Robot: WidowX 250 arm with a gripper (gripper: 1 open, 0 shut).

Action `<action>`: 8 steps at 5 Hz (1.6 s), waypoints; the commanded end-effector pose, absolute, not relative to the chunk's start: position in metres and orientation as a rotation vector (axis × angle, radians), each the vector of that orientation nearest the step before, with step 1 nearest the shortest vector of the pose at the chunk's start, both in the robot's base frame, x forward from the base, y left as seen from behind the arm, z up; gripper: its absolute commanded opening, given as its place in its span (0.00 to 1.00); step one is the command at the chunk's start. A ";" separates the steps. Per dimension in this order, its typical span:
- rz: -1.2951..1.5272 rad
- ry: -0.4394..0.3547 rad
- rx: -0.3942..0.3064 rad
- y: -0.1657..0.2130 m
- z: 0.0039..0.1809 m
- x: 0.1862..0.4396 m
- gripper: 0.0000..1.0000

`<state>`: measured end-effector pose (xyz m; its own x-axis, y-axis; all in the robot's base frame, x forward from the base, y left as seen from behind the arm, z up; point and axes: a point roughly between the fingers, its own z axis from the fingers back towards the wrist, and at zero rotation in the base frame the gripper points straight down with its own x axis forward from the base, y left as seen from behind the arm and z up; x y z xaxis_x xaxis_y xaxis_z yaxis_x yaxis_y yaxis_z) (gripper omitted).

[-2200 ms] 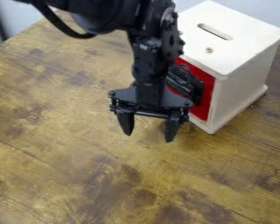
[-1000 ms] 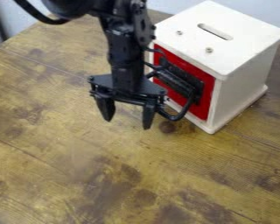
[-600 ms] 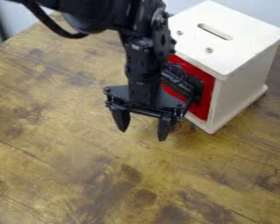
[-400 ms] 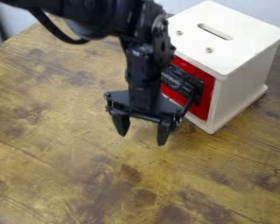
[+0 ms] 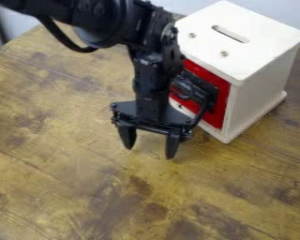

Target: Close the drawer

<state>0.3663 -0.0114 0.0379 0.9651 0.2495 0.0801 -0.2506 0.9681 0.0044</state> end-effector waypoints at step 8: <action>0.224 -0.170 0.004 -0.050 0.186 0.319 1.00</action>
<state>0.3215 -0.0486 0.1664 0.9670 0.2302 0.1092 -0.2318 0.9728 0.0018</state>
